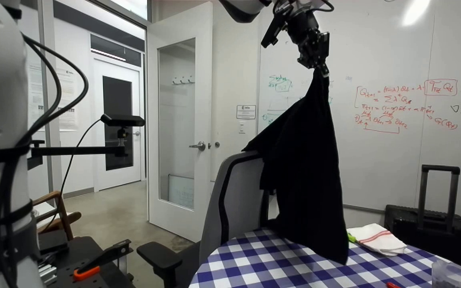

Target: Pick up the cloth from the chair and put it on the table

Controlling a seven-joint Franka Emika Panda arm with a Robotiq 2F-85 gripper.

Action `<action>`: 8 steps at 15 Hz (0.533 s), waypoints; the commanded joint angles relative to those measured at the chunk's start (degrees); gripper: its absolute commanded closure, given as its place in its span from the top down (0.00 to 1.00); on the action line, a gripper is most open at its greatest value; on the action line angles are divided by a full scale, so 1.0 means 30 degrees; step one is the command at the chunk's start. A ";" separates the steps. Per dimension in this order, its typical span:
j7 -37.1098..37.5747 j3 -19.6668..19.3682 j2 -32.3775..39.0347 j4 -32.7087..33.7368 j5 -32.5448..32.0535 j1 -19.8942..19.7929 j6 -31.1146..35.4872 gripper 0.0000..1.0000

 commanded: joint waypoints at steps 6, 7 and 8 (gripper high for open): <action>0.2742 -0.0006 -0.6204 -0.6211 -0.0771 -0.3447 -0.0677 0.01; 0.2708 0.0037 -0.6733 -0.6734 -0.0861 -0.3865 -0.0779 0.01; 0.2278 0.0038 -0.7630 -0.7418 -0.0853 -0.4297 -0.0981 0.01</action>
